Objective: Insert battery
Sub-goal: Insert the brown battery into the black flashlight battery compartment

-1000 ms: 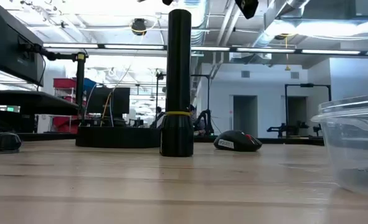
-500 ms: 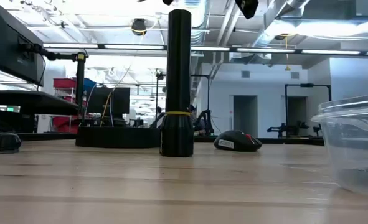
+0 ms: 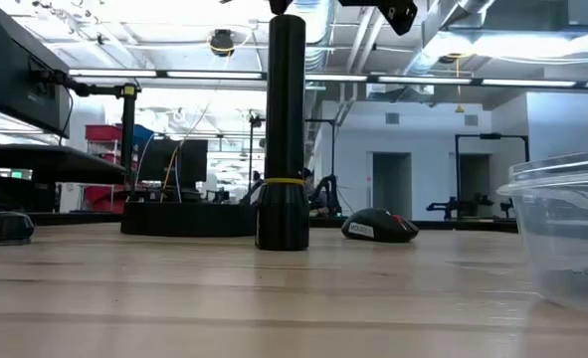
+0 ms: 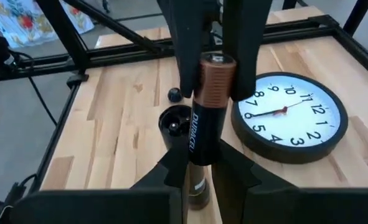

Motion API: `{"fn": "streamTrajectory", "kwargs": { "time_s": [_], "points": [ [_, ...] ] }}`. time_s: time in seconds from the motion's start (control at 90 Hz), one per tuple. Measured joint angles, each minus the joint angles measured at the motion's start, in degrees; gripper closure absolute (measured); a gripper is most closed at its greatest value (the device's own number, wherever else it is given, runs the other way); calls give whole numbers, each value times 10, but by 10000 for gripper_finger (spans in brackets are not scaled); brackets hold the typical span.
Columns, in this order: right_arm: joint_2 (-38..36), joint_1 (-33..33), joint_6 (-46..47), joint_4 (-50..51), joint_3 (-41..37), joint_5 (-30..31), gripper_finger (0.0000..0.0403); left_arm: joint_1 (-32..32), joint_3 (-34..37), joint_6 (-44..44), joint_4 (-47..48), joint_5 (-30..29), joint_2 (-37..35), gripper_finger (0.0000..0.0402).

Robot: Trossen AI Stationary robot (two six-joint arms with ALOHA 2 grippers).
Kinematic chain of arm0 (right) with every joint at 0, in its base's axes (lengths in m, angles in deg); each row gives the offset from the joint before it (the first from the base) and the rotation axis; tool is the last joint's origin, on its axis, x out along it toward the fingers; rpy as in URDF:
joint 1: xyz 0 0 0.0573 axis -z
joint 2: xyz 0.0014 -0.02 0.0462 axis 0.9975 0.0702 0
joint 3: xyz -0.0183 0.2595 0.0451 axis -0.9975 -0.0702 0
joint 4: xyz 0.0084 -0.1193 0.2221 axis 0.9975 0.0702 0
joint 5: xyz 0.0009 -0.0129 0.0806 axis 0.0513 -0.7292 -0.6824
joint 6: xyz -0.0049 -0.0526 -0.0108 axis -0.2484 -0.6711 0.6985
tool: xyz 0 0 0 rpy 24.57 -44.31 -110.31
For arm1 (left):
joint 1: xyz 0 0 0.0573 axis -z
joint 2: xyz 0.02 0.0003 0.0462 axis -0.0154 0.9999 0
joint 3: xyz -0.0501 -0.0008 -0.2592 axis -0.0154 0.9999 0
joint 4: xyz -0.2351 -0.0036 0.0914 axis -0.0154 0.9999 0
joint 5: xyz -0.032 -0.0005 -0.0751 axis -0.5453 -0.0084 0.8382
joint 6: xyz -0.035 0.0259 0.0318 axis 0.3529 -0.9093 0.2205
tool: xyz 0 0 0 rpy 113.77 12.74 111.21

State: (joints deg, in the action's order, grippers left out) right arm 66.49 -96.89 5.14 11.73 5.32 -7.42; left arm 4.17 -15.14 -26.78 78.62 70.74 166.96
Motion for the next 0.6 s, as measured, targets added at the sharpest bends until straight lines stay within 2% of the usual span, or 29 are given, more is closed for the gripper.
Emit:
{"fn": "streamTrajectory", "kwargs": {
  "time_s": [0.167,0.422,0.6],
  "points": [
    [0,0,0,-8,0,1,375,0,0,2,-6,1,-7,378],
    [-3,1,-3,-27,3,7,375,0,2,23,-12,3,-4,277],
    [-2,1,-4,-28,3,7,374,0,2,23,-16,-2,-4,257]
  ]
}}
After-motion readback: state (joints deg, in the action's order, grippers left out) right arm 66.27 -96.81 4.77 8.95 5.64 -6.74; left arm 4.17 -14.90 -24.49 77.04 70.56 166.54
